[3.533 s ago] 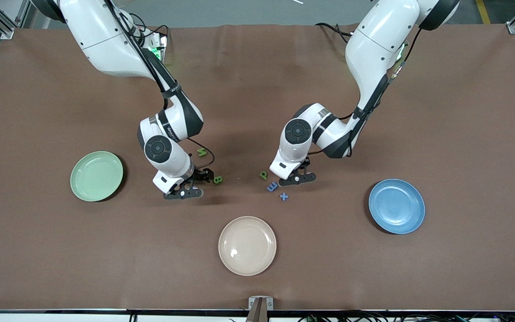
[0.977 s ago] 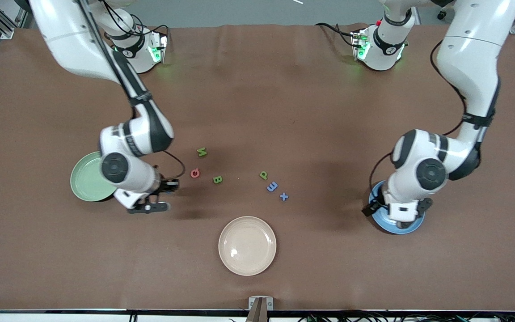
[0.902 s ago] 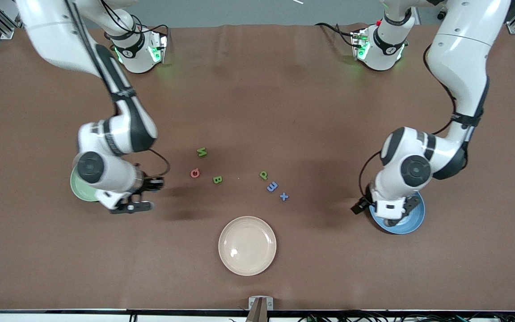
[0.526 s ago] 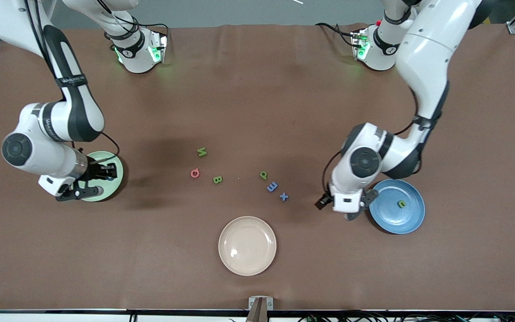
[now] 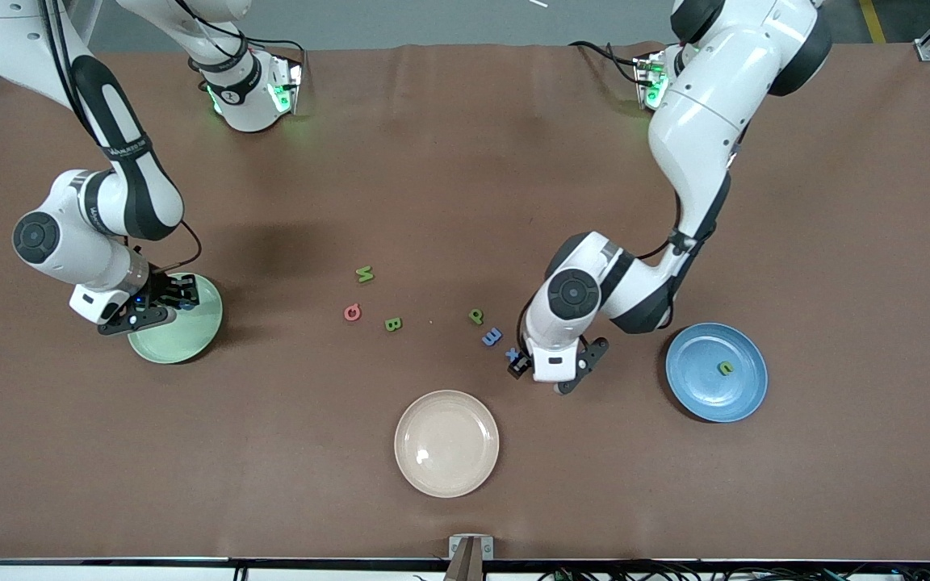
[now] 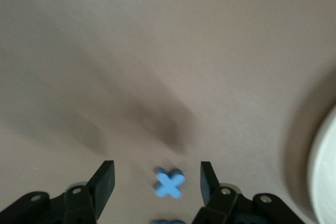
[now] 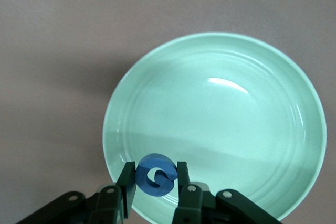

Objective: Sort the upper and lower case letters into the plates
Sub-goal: 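Grasp the blue x with the left gripper while the right gripper releases the G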

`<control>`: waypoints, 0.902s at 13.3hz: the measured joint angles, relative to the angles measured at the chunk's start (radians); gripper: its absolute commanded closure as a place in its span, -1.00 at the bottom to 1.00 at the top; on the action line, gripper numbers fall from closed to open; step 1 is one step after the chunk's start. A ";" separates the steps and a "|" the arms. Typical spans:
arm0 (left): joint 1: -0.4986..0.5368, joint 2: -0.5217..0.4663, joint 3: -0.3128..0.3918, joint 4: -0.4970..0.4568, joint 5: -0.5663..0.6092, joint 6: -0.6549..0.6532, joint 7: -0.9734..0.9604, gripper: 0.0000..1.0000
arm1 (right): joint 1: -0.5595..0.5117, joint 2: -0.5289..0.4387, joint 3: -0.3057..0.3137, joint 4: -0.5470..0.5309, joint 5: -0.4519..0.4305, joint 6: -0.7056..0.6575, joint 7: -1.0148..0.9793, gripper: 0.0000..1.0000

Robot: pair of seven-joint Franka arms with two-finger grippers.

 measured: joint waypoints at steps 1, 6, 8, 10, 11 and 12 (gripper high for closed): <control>-0.021 0.011 0.013 0.012 0.000 0.006 -0.009 -0.27 | -0.004 0.000 0.000 -0.011 0.000 0.022 -0.001 0.62; -0.066 0.041 0.040 0.021 0.000 0.014 -0.036 0.05 | -0.020 0.034 0.000 -0.041 0.000 0.102 -0.006 0.58; -0.066 0.043 0.041 0.021 0.000 0.014 -0.037 0.20 | -0.021 0.051 0.000 -0.041 0.000 0.110 -0.006 0.54; -0.066 0.045 0.041 0.022 0.000 0.014 -0.036 0.36 | -0.021 0.058 0.000 -0.042 0.000 0.114 -0.006 0.43; -0.066 0.045 0.041 0.022 0.000 0.012 -0.036 0.54 | -0.021 0.058 0.001 -0.043 0.000 0.114 -0.006 0.37; -0.066 0.045 0.041 0.023 0.000 0.012 -0.036 0.71 | -0.022 0.058 0.000 -0.043 0.000 0.114 -0.006 0.04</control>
